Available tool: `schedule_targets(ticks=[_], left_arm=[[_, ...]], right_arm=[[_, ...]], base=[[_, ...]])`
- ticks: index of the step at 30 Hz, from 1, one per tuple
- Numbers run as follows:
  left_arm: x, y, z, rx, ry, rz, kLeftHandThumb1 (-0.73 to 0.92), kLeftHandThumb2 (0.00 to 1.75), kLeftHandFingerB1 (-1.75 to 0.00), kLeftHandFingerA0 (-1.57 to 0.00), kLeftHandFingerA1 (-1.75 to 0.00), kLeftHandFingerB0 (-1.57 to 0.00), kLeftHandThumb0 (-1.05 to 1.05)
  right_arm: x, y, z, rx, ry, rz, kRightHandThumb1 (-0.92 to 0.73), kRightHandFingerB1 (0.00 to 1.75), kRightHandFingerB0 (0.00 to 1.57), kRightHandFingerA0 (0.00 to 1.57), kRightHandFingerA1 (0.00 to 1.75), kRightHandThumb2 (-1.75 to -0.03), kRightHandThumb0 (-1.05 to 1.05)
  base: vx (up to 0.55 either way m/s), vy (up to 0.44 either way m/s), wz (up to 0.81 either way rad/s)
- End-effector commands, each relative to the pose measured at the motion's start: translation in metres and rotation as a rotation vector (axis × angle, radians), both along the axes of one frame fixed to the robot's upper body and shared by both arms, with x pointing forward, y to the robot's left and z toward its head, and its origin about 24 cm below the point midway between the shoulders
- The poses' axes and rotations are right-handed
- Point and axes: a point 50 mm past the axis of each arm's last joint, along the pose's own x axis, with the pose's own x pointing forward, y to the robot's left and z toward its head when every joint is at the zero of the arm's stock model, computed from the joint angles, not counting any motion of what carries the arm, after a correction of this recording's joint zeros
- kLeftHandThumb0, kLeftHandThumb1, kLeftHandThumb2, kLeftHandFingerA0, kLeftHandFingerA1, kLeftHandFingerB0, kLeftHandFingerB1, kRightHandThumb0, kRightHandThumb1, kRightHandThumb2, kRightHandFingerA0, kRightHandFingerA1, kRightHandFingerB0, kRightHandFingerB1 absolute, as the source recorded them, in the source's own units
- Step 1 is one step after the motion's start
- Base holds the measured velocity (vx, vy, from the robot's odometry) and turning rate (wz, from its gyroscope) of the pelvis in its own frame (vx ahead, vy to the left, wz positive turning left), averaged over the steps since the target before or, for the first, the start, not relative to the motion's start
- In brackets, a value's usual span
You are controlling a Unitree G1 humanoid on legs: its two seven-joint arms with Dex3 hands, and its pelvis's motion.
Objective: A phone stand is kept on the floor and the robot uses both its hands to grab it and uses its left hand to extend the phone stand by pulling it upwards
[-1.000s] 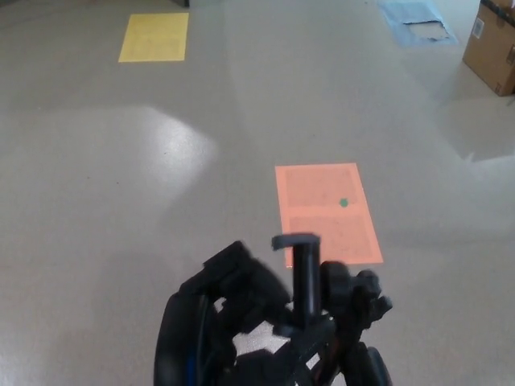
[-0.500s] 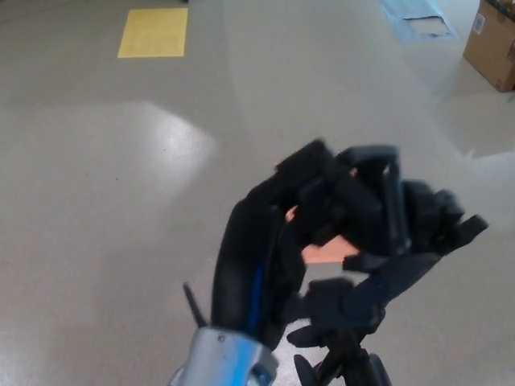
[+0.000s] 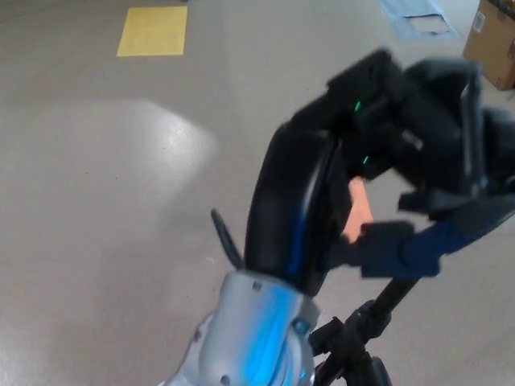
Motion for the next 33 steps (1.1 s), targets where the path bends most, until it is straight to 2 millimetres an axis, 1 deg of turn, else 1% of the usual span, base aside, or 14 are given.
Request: schedule_targets(ticks=[1,5,8,12,15,19,20,22,23,25,28,29,31,33], left_arm=[[-0.042,0.002,0.078,-0.31,-0.237,-0.174,0.59,0.67,-1.75,-0.76,-1.75,-0.62,-0.13],[-0.039,0.005,0.089,-0.317,-0.281,-0.169,0.59,0.69,-1.75,-0.79,-1.75,-0.65,-0.12],[-0.038,0.006,0.089,-0.333,-0.27,-0.18,0.58,0.72,-1.75,-0.78,-1.75,-0.65,-0.1],[-0.033,0.007,0.079,-0.324,-0.218,-0.151,0.56,0.73,-1.75,-0.82,-1.75,-0.67,-0.05],[-0.025,0.007,0.064,-0.262,-0.156,-0.092,0.55,0.66,-1.75,-0.82,-1.75,-0.68,-0.11],[-0.024,0.007,0.063,-0.258,-0.148,-0.088,0.55,0.66,-1.75,-0.82,-1.75,-0.68,-0.11],[-0.019,0.005,0.051,-0.221,-0.097,-0.066,0.46,0.81,-1.75,-0.88,-1.75,-0.69,-0.05],[-0.01,0.001,0.016,-0.151,0.059,-0.046,0.48,0.8,-1.75,-0.89,-1.75,-0.7,-0.06],[-0.008,0.001,0.005,-0.135,0.103,-0.041,0.49,0.76,-1.75,-0.89,-1.75,-0.69,-0.08],[-0.007,0.002,-0.002,-0.119,0.12,-0.028,0.49,0.76,-1.75,-0.89,-1.75,-0.69,-0.08],[0.003,0.012,-0.058,-0.063,0.302,0.039,0.54,0.71,-1.75,-0.85,-1.75,-0.72,-0.08],[0.004,0.014,-0.066,-0.065,0.335,0.044,0.54,0.71,-1.75,-0.85,-1.75,-0.72,-0.08],[0.003,0.014,-0.067,-0.067,0.332,0.044,0.54,0.71,-1.75,-0.85,-1.75,-0.72,-0.08],[0.001,0.022,-0.095,-0.017,0.424,0.072,0.53,0.75,-1.75,-0.84,-1.75,-0.67,-0.07]], right_arm=[[-0.008,0.002,-0.014,-0.083,0.081,-0.006,-0.86,1.75,0.96,1.16,1.75,-0.78,-0.24],[-0.007,0.003,-0.014,-0.074,0.065,-0.017,-0.85,1.75,0.98,1.17,1.75,-0.78,-0.23],[-0.008,0.003,-0.015,-0.064,0.056,-0.017,-0.84,1.75,0.99,1.18,1.75,-0.78,-0.2],[-0.009,0.003,-0.017,-0.039,0.081,-0.016,-0.84,1.75,0.99,1.22,1.75,-0.79,-0.21],[-0.009,0.003,-0.017,-0.034,0.083,-0.022,-0.84,1.75,0.99,1.21,1.75,-0.8,-0.23],[-0.009,0.003,-0.017,-0.033,0.082,-0.023,-0.84,1.75,0.99,1.21,1.75,-0.8,-0.23],[-0.01,0.003,-0.017,-0.03,0.079,-0.018,-0.85,1.75,0.99,1.22,1.75,-0.8,-0.21],[-0.012,0.002,-0.018,-0.028,0.074,-0.012,-0.84,1.75,0.99,1.22,1.75,-0.79,-0.22],[-0.011,0.002,-0.018,-0.026,0.077,-0.014,-0.83,1.75,0.99,1.22,1.75,-0.79,-0.23],[-0.011,0.002,-0.018,-0.02,0.08,-0.016,-0.83,1.75,0.99,1.22,1.75,-0.79,-0.23],[-0.013,0.0,-0.02,-0.026,0.091,-0.031,-0.84,1.75,0.99,1.2,1.75,-0.79,-0.2],[-0.013,0.0,-0.02,-0.028,0.097,-0.034,-0.84,1.75,0.99,1.2,1.75,-0.79,-0.2],[-0.013,0.0,-0.02,-0.028,0.097,-0.034,-0.84,1.75,0.99,1.2,1.75,-0.79,-0.2],[-0.013,-0.004,-0.02,-0.043,0.082,-0.04,-0.85,1.75,0.98,1.2,1.75,-0.78,-0.18]], base=[[0.0,0.0,0.0],[0.0,0.0,0.0],[0.0,0.0,0.0],[0.0,0.0,0.0],[0.0,0.0,0.0],[0.0,0.0,0.0],[0.0,0.0,0.0],[0.0,0.0,0.0],[0.0,0.0,0.0],[0.0,0.0,0.0],[0.0,0.0,0.0],[0.0,0.0,0.0],[0.0,0.0,0.0],[0.0,0.0,0.0]])
